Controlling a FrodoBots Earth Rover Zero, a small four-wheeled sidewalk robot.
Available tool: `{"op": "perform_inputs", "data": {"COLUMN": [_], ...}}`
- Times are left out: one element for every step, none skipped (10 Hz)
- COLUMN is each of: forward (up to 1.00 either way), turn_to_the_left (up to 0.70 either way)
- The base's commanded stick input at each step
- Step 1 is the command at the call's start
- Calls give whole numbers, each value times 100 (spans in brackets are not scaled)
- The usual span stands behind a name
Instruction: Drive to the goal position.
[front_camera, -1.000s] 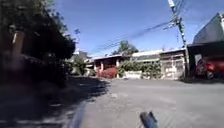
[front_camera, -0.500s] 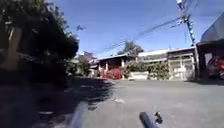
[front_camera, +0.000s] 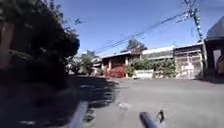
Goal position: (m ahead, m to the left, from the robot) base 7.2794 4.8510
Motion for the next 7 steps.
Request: {"op": "perform_inputs", "data": {"forward": [100, 100, 100, 100, 100, 100, 100], "turn_to_the_left": [12, 37, 36, 17, 6, 0, 0]}}
